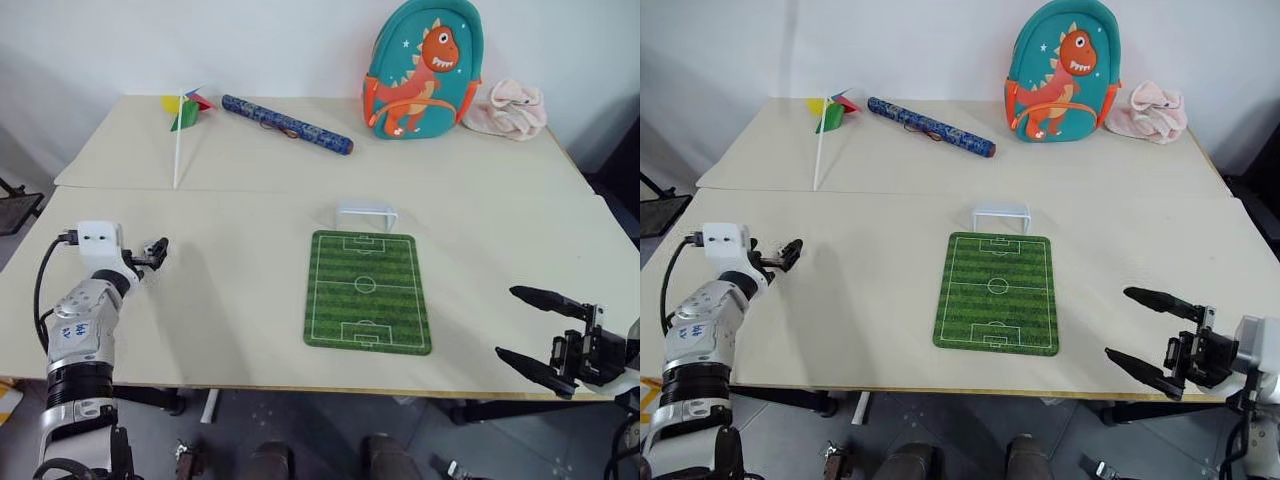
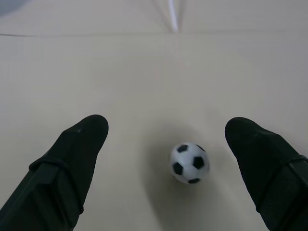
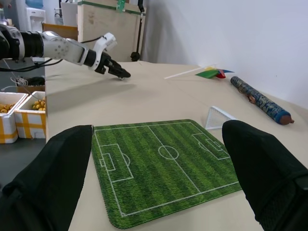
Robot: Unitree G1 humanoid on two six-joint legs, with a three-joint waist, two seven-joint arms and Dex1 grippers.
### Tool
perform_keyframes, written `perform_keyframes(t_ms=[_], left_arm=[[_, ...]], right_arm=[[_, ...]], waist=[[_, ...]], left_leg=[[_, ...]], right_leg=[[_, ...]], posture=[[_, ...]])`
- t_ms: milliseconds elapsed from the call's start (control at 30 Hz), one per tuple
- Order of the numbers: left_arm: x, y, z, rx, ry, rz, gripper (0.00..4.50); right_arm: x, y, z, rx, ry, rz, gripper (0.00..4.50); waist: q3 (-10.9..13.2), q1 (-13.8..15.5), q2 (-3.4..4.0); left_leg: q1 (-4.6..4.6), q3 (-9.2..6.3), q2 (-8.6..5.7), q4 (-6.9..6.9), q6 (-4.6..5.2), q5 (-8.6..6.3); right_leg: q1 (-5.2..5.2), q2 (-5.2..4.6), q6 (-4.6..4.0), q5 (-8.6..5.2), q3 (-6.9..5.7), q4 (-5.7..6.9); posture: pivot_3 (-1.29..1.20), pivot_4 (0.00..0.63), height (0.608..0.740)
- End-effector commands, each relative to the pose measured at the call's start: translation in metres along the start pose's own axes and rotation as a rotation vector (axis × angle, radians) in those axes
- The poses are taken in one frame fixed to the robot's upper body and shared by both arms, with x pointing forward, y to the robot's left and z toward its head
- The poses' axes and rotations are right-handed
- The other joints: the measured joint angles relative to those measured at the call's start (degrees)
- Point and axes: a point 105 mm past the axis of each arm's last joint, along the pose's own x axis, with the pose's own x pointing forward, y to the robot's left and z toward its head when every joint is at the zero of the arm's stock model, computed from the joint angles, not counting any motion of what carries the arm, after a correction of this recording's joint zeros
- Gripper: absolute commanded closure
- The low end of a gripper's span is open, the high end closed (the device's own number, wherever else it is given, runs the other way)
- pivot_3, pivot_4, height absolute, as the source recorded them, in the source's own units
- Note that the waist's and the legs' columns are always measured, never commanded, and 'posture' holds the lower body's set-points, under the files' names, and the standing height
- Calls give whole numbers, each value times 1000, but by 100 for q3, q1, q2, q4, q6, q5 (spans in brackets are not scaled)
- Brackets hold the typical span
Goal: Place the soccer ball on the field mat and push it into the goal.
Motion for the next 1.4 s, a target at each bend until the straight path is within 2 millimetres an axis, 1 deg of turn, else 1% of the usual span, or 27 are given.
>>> perform_keyframes(t_ms=[33,67,133,200,267,433,500,567,600,633,700,733,767,833,900,933,967,1033,1067,1133,1167,1233,1300,1400], left_arm=[[4,0,4,31,-4,-22,396],[4,-1,1,39,8,-35,574],[4,-2,-4,31,19,-34,1092],[2,-2,-6,31,16,-32,1710],[1,-2,-7,50,12,-41,2209],[-5,4,-14,57,19,-26,3625],[-11,6,-11,60,-2,-35,3628],[-16,3,1,31,-78,-84,3628],[-20,-1,11,15,-134,-135,3628],[-25,-10,24,6,-201,-217,3628],[-48,-50,55,2,-314,-556,3628],[-64,-72,65,1,-334,-742,3628],[-78,-91,69,10,-317,-911,3628],[-92,-130,69,81,-235,-1168,3628],[-102,-163,66,151,-165,-1357,3628],[-106,-178,63,187,-133,-1439,3628],[-111,-193,59,216,-102,-1518,3628],[-114,-221,50,281,-56,-1611,3628],[-111,-243,43,321,-41,-1644,3628],[-103,-275,35,383,-49,-1643,3628],[-100,-288,32,396,-51,-1639,3628],[-93,-307,25,441,-57,-1618,3628],[-96,-328,12,517,-80,-1638,3628],[-101,-346,-1,567,-100,-1638,3628]], right_arm=[[-2,3,7,-33,-12,-12,0],[-2,4,7,-31,-11,-15,0],[-2,5,7,-30,-12,-21,0],[-2,6,6,-30,-12,-25,0],[-3,7,5,-26,-9,-28,0],[-6,9,2,-14,3,-37,0],[-9,8,1,-12,12,-47,0],[-12,7,0,-19,23,-58,0],[-15,6,1,-23,29,-66,0],[-18,6,1,-32,37,-72,0],[-28,5,6,-46,65,-85,0],[-32,6,8,-51,78,-86,0],[-36,7,11,-51,91,-86,0],[-44,11,16,-55,122,-71,0],[-48,13,19,-58,144,-57,0],[-49,13,20,-59,148,-55,0],[-50,12,21,-61,149,-56,0],[-50,13,21,-63,150,-55,0],[-49,14,20,-63,148,-57,0],[-47,18,18,-61,141,-63,0],[-47,21,17,-58,139,-64,0],[-45,25,15,-53,134,-68,0],[-44,30,13,-49,127,-85,0],[-43,36,12,-45,122,-107,0]], waist=[[0,-1,0],[0,0,0],[0,-6,0],[0,-16,1],[0,-18,1],[-1,-16,1],[-1,-34,2],[-1,-34,2],[-1,-27,2],[-1,-16,1],[1,10,0],[2,39,-1],[2,74,-1],[1,132,6],[-5,151,37],[-7,150,50],[-7,137,51],[-7,103,51],[-6,78,51],[-5,92,50],[-4,101,47],[0,84,41],[0,67,40],[1,98,40]], left_leg=[[0,-1,1,0,0,0],[0,-1,1,0,0,0],[1,-1,0,0,0,0],[1,0,1,0,0,0],[3,1,2,1,-1,0],[3,1,3,1,-1,1],[4,3,3,1,-1,1],[6,5,5,-1,-1,1],[6,4,8,-1,-1,1],[4,4,12,0,-1,1],[-4,2,21,2,-1,0],[-5,-3,22,2,0,0],[-9,-9,21,5,1,0],[-10,-13,20,7,3,-1],[-4,-19,16,6,4,-2],[9,-21,12,5,8,-3],[20,-20,6,4,13,-6],[28,-18,-5,4,16,-8],[29,-17,-3,3,16,-8],[27,-15,-3,2,16,-8],[26,-11,-3,6,16,-8],[22,0,-3,10,16,-8],[22,1,-1,6,16,-8],[19,0,-2,5,16,-8]], right_leg=[[0,1,0,0,-1,2],[-1,1,0,0,-2,1],[0,-1,0,0,-2,1],[0,-2,0,0,-1,2],[0,0,0,0,0,5],[0,-1,0,0,-1,5],[-1,-1,0,0,1,5],[-1,0,0,0,3,5],[-1,-1,0,0,3,5],[-1,-1,-1,0,2,4],[-3,-6,-1,0,0,2],[0,-10,-1,0,-4,1],[2,-14,-2,0,-10,0],[9,-16,-3,0,-16,-9],[25,-17,-4,0,-23,-27],[49,-16,-1,2,-27,-42],[63,-14,3,3,-29,-52],[79,-5,5,5,-29,-60],[78,-3,5,5,-28,-59],[77,3,5,5,-32,-58],[77,5,5,5,-35,-59],[76,6,7,5,-35,-59],[73,8,7,5,-35,-61],[71,5,7,5,-36,-62]], posture=[[0,150,740],[0,150,740],[0,150,740],[0,150,740],[0,150,740],[0,150,740],[0,150,740],[0,150,740],[0,150,740],[0,150,740],[0,150,740],[0,150,740],[0,150,740],[0,150,740],[0,150,740],[0,150,740],[0,150,740],[0,150,740],[0,150,740],[0,150,740],[0,150,740],[0,150,740],[0,150,740],[0,150,740]])
